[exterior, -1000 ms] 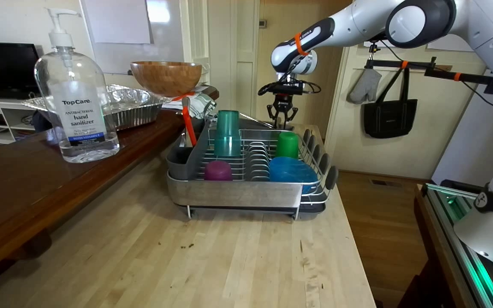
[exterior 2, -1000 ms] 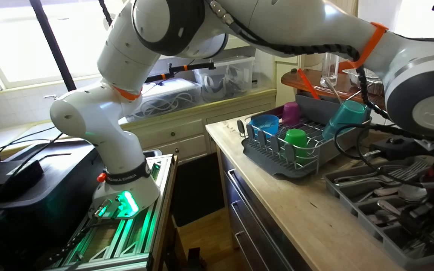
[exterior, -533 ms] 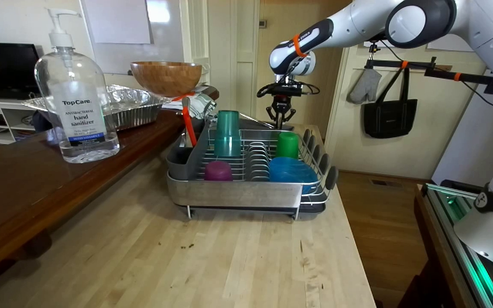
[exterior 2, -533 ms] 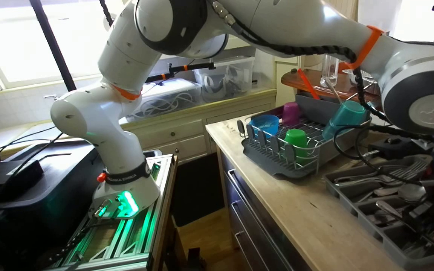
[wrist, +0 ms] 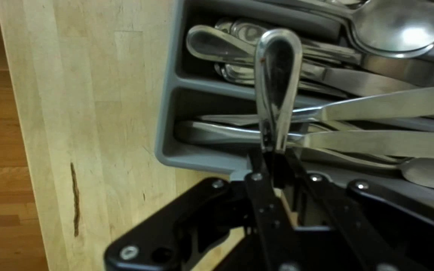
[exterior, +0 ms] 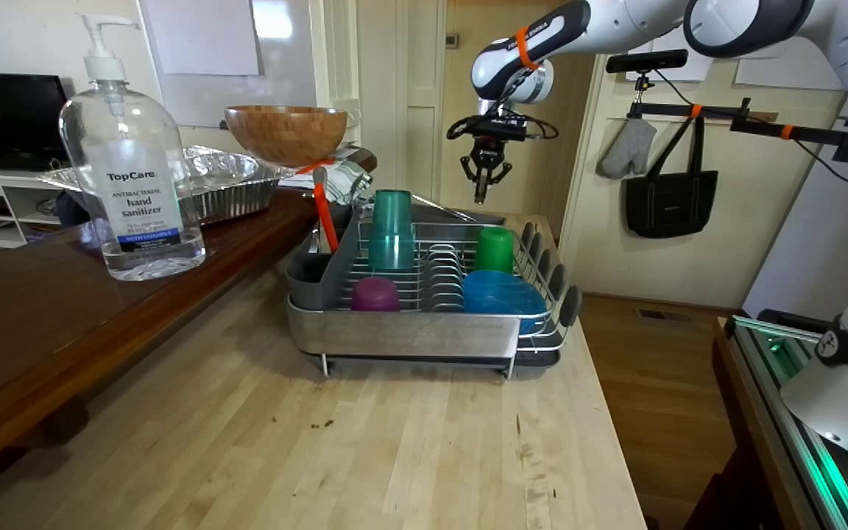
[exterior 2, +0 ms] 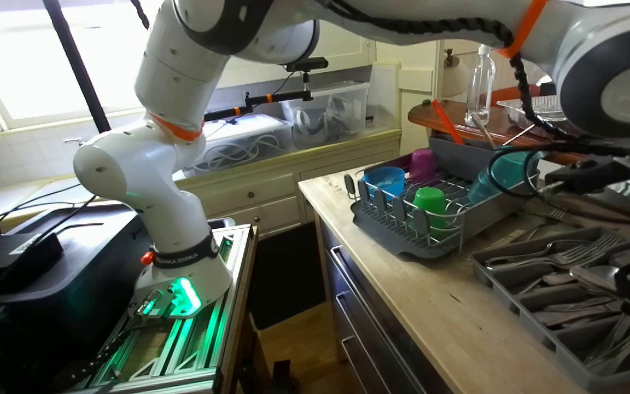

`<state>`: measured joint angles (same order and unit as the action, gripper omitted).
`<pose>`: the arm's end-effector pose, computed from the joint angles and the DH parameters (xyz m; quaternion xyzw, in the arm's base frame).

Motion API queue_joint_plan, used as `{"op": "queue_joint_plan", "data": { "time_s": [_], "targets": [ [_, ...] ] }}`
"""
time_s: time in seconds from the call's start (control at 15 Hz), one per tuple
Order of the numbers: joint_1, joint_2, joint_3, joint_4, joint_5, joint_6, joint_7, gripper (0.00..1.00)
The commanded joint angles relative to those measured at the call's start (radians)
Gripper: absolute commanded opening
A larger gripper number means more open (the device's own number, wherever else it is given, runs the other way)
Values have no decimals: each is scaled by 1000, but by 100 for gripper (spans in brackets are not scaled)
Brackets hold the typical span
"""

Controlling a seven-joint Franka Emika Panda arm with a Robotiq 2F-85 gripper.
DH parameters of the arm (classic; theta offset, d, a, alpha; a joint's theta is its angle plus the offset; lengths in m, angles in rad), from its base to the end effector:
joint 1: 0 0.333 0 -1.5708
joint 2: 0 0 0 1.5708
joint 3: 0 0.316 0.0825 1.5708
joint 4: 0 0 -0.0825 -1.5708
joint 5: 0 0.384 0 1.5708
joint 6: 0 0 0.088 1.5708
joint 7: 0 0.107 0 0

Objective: Move a knife from the cutlery holder to the plate rack

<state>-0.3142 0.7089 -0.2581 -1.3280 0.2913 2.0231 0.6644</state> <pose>0.6494 -0.3474 0.3238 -0.7944 0.6054 -0.0030 0.0481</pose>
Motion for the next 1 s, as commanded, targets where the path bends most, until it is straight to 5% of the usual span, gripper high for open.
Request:
{"op": "queue_joint_plan", "data": {
  "time_s": [0.0, 0.93],
  "targets": [
    [42, -135, 2, -113, -39, 60, -87, 4],
    [139, -463, 95, -346, -109, 177, -446, 4]
  ]
}}
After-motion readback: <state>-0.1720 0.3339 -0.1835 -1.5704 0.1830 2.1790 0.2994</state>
